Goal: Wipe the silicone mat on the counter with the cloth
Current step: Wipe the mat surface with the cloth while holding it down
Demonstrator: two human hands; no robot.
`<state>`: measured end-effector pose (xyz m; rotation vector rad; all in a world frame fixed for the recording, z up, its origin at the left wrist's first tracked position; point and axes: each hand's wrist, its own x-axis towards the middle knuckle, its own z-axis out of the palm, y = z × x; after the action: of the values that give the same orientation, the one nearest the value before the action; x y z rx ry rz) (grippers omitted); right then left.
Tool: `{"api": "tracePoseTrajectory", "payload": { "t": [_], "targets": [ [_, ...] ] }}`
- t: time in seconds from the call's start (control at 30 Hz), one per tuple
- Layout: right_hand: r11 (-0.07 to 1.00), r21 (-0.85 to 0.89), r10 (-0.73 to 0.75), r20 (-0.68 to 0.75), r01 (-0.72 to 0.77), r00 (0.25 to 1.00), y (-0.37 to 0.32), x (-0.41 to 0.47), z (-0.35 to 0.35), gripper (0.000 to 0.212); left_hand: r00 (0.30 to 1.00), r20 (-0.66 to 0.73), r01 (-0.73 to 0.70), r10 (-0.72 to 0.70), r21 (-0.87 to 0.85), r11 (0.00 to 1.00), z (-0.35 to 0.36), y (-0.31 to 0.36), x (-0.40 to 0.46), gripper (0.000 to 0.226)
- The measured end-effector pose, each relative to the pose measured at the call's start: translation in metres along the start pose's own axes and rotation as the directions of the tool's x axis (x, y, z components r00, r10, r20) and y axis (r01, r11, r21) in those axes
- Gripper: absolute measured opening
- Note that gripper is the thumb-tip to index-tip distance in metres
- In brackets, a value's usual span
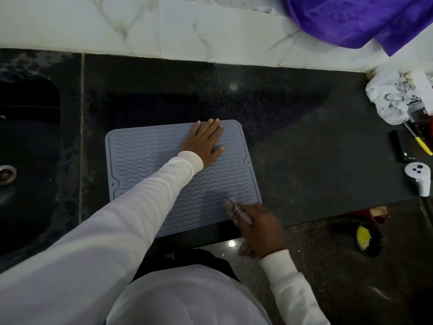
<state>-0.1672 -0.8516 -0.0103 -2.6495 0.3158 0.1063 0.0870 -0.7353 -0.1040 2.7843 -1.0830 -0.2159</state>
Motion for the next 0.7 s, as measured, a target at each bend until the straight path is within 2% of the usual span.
{"api": "tracePoseTrajectory", "payload": {
  "t": [0.07,0.2,0.3,0.37,0.43,0.5,0.6,0.7],
  "targets": [
    [0.997,0.033,0.076,-0.086,-0.073,0.993,-0.003,0.028,-0.012,0.035,1.0,-0.013,-0.02,0.019,-0.039,0.999,-0.001,-0.012,-0.017,0.064],
    [0.993,-0.003,0.117,-0.087,-0.117,0.989,-0.021,0.085,0.0,0.042,0.992,-0.113,0.043,-0.06,-0.149,0.988,-0.011,-0.048,-0.064,0.059],
    [0.997,0.007,-0.079,-0.079,0.08,0.994,-0.078,0.102,0.039,0.044,0.965,-0.168,0.167,-0.201,-0.2,0.966,-0.017,-0.071,-0.099,0.061],
    [0.968,-0.083,-0.237,0.006,0.237,0.971,-0.118,0.092,0.078,0.045,0.935,-0.168,0.274,-0.313,-0.221,0.936,-0.014,-0.087,-0.122,0.061],
    [0.936,-0.228,-0.257,0.077,0.268,0.963,-0.139,0.083,0.11,0.046,0.909,-0.141,0.356,-0.393,-0.229,0.906,-0.007,-0.1,-0.143,0.061],
    [0.91,-0.313,-0.233,0.159,0.273,0.959,-0.143,0.078,0.117,0.044,0.905,-0.117,0.382,-0.408,-0.196,0.903,-0.003,-0.107,-0.154,0.062],
    [0.892,-0.319,-0.279,0.17,0.321,0.945,-0.132,0.078,0.111,0.046,0.908,-0.1,0.389,-0.407,-0.162,0.907,-0.003,-0.106,-0.155,0.061],
    [0.908,-0.31,-0.234,0.181,0.282,0.955,-0.123,0.083,0.099,0.05,0.911,-0.09,0.386,-0.403,-0.158,0.909,-0.004,-0.105,-0.155,0.062]
  ]
}}
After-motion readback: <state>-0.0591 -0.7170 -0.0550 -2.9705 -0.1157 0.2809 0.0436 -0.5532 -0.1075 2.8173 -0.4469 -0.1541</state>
